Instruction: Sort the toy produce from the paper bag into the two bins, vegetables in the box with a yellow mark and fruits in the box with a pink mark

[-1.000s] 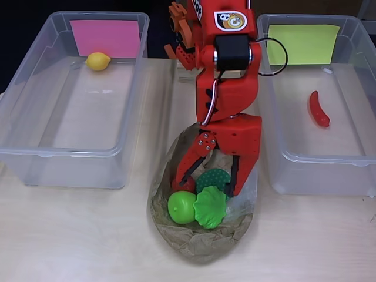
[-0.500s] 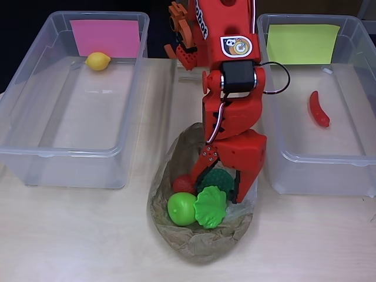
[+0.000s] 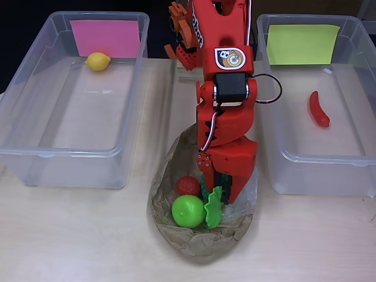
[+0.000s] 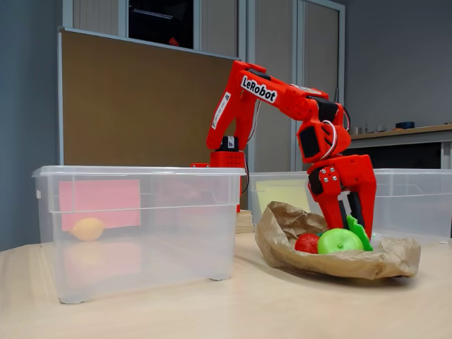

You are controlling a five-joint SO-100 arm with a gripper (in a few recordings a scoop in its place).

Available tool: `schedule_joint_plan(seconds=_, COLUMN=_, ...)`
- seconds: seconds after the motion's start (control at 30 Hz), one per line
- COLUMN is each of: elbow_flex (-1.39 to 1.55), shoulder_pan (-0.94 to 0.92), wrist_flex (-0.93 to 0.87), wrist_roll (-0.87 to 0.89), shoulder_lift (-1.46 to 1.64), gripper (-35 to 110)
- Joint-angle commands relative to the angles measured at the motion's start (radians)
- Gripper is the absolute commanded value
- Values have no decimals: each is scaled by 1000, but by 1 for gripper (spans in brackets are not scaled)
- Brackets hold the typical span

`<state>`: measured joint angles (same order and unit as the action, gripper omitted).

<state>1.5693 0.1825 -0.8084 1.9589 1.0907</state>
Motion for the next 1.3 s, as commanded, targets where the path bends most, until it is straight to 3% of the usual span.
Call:
schedule_joint_plan(seconds=0.0, elbow_flex=-32, shoulder_pan=-14, wrist_flex=-32, wrist_roll=-87, shoulder_lift=63, gripper=0)
schedule_joint_plan(seconds=0.43, elbow_flex=-190, shoulder_pan=12, wrist_flex=-235, wrist_roll=-457, shoulder_lift=169, gripper=0)
schedule_joint_plan(seconds=0.63, elbow_flex=-318, shoulder_pan=107, wrist_flex=-371, wrist_roll=-626, shoulder_lift=275, gripper=0)
schedule_joint_plan(seconds=0.8, elbow_flex=-353, shoulder_pan=213, wrist_flex=-357, wrist_roll=-684, shoulder_lift=410, gripper=0)
schedule_joint_plan(seconds=1.0, elbow_flex=-308, shoulder_pan=359, wrist_flex=-390, wrist_roll=-623, shoulder_lift=571, gripper=0)
schedule_joint_plan(seconds=1.27, elbow_flex=-5, shoulder_pan=575, wrist_flex=-503, wrist_roll=-216, shoulder_lift=709, gripper=0)
